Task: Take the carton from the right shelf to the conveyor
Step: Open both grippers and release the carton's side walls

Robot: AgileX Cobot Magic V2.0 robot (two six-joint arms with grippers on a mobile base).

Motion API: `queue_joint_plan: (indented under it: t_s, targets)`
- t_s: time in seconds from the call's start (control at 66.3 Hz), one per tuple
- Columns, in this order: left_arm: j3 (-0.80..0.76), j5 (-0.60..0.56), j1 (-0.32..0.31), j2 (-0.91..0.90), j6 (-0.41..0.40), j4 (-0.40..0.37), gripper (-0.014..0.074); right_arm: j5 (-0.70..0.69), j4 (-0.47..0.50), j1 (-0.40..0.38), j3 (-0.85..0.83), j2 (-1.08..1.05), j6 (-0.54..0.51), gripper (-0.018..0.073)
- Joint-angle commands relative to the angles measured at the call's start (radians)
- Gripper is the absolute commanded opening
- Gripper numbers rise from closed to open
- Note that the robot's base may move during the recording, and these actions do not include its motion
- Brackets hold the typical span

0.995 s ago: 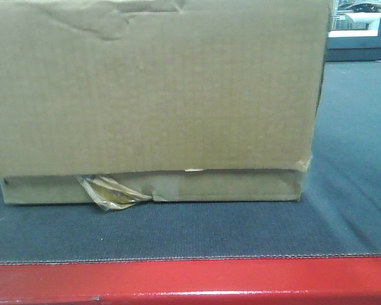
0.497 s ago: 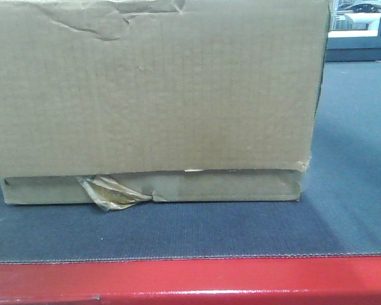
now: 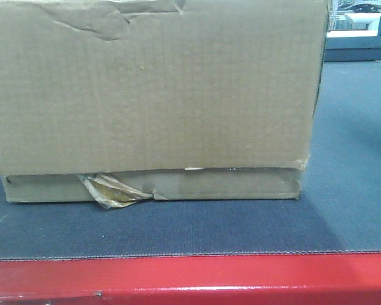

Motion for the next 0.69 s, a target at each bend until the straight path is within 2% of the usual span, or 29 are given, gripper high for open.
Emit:
queue_joint_plan:
  t_s: [0.0, 0.226, 0.377, 0.512, 0.678]
  targets:
    - [0.111, -0.107, 0.005, -0.063, 0.013, -0.016, 0.0015, -0.082, -0.010, -0.006, 0.112, -0.058, -0.010, -0.0079]
    - [0.399, -0.333, 0.005, -0.288, 0.013, -0.020, 0.0015, -0.291, -0.010, -0.006, 0.409, -0.255, -0.010, -0.0079]
    - [0.539, -0.428, 0.005, -0.480, 0.013, -0.018, 0.0015, -0.447, -0.012, -0.006, 0.590, -0.461, -0.011, -0.0079]
    - [0.616, -0.483, 0.005, -0.660, 0.013, -0.009, 0.0015, -0.560, -0.012, -0.006, 0.731, -0.653, -0.011, -0.0079]
    - [0.659, -0.485, 0.005, -0.857, 0.013, -0.009, 0.0015, -0.647, -0.012, -0.006, 0.874, -0.890, -0.028, -0.0079]
